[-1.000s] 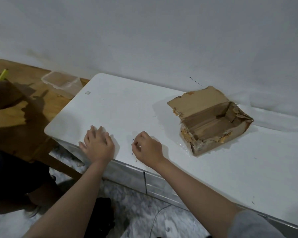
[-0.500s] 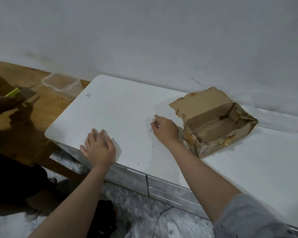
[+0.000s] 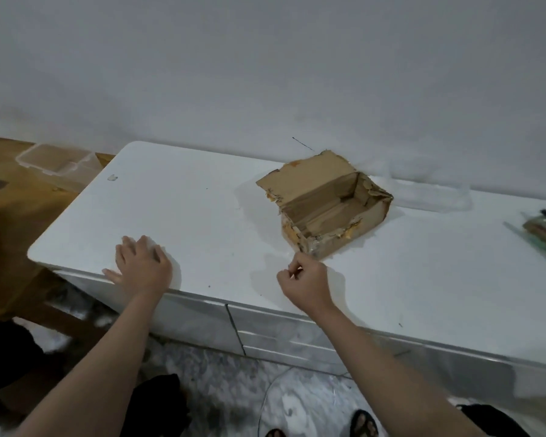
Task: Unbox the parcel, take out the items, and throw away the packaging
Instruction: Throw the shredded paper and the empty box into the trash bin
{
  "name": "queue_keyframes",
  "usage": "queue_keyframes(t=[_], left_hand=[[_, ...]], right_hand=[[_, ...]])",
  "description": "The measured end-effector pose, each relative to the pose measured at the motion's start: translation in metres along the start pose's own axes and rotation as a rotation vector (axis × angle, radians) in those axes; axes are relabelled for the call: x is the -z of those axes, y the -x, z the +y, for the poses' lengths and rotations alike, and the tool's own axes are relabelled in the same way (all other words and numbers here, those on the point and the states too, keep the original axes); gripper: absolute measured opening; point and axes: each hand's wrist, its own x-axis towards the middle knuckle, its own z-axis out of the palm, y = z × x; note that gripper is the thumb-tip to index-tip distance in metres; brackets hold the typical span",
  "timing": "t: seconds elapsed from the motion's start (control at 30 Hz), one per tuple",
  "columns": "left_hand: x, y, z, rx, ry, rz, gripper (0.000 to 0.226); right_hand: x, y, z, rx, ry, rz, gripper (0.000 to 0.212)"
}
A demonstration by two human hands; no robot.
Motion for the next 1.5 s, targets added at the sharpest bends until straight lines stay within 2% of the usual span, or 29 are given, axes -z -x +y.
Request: queue_keyframes(t=[0.07,0.1,0.2,0.33,0.4,0.53,0.6,0.67,0.77,0.9,1.07,1.23,1.4,1.5], left_hand=[[-0.002,0.013,0.013,-0.006,0.12,0.028,0.037],[-0.005,0.026,0.024,-0.064,0.19,0.052,0.034],[-0.023,0.088,0.066,-0.388,0.358,0.099,0.03],[-0.04,0.184,0.135,-0.734,0.48,-0.008,0.029],[-0.053,0.22,0.167,-0.835,0.381,-0.091,0.037],[-0.074,0.263,0.224,-0.844,0.056,-0.351,0.073],[-0.082,0.275,0.255,-0.877,-0.031,-0.43,0.073],[-0.09,0.284,0.281,-0.965,-0.104,-0.474,0.074],[-0.1,0.291,0.294,-1.095,-0.2,-0.429,0.085],[-0.101,0.288,0.29,-1.094,-0.138,-0.413,0.091],[-0.1,0.293,0.291,-1.002,-0.037,-0.39,0.083],[-0.099,0.291,0.294,-0.994,-0.143,-0.406,0.092],[-0.097,0.293,0.291,-0.986,-0.042,-0.413,0.092],[-0.095,0.297,0.29,-0.977,0.002,-0.425,0.094]], right_hand=[[0.025,0.016,0.008,0.002,-0.039,0.095,0.028],[0.037,0.022,0.012,0.014,-0.035,0.142,0.03],[0.073,0.032,0.026,0.028,0.007,0.268,0.03],[0.132,0.046,0.042,-0.008,0.036,0.394,0.031],[0.167,0.054,0.052,-0.042,0.05,0.466,0.029],[0.238,0.078,0.078,-0.12,0.087,0.602,0.026],[0.265,0.092,0.089,-0.141,0.1,0.652,0.027],[0.282,0.106,0.099,-0.156,0.097,0.665,0.027],[0.292,0.118,0.115,-0.201,0.075,0.643,0.026],[0.294,0.114,0.125,-0.236,0.014,0.588,0.026],[0.301,0.107,0.132,-0.332,-0.148,0.559,0.024],[0.304,0.108,0.132,-0.341,-0.167,0.524,0.024],[0.304,0.108,0.131,-0.382,-0.239,0.517,0.022],[0.306,0.109,0.131,-0.394,-0.268,0.517,0.031]])
